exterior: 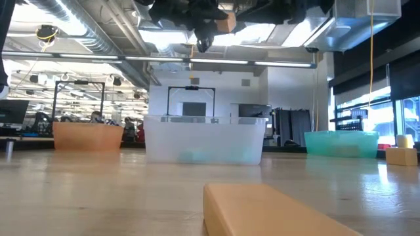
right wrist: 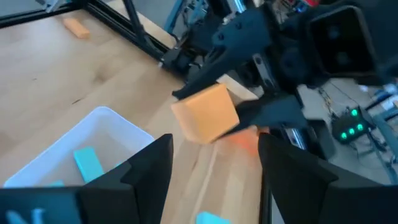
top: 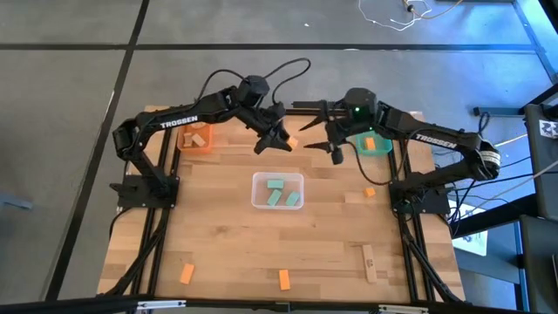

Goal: Sort & place blocks by color
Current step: Put the yellow block into the blue bin

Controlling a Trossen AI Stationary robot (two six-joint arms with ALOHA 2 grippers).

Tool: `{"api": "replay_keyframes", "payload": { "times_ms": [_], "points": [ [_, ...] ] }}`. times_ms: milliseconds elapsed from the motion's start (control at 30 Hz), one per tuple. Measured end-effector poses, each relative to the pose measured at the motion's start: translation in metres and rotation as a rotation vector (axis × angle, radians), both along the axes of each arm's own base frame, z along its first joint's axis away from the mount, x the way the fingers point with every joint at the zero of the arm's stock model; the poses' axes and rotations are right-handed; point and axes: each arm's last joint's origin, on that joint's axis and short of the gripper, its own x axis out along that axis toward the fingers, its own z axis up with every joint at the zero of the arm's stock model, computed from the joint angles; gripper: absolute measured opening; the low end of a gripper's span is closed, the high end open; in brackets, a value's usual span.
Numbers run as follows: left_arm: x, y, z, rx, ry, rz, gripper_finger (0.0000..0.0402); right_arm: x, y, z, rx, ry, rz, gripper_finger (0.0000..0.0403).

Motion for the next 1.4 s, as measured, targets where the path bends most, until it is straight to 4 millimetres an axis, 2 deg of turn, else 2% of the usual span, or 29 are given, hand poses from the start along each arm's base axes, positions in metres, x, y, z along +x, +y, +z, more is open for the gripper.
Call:
{"api": "replay_keyframes", "payload": {
  "times_ms": [133, 300, 600, 933, 1167, 1400],
  "points": [
    [0.002, -0.002, 0.000, 0.017, 0.009, 0.036, 0.0124, 0.013, 0.004, -0.010, -0.051, 0.015, 0.052, 0.0236],
    [0.002, -0.001, 0.001, -0.016, 0.016, 0.063, 0.0124, 0.019, 0.008, -0.011, -0.104, -0.012, 0.078, 0.0236],
    [0.006, 0.001, 0.009, -0.070, -0.045, 0.133, 0.0124, 0.020, 0.007, -0.006, -0.131, -0.054, 0.065, 0.0236],
    [0.009, -0.001, 0.012, -0.124, -0.055, 0.157, 0.0124, 0.022, 0.006, -0.006, -0.174, -0.043, -0.032, 0.0235],
    [0.008, -0.001, 0.012, -0.136, -0.041, 0.172, 0.0124, 0.022, 0.007, -0.006, -0.197, -0.042, -0.047, 0.0195],
    [0.008, -0.001, 0.011, -0.134, -0.035, 0.178, 0.0124, 0.022, 0.007, -0.006, -0.202, -0.044, -0.045, 0.0193]
  ]
}}
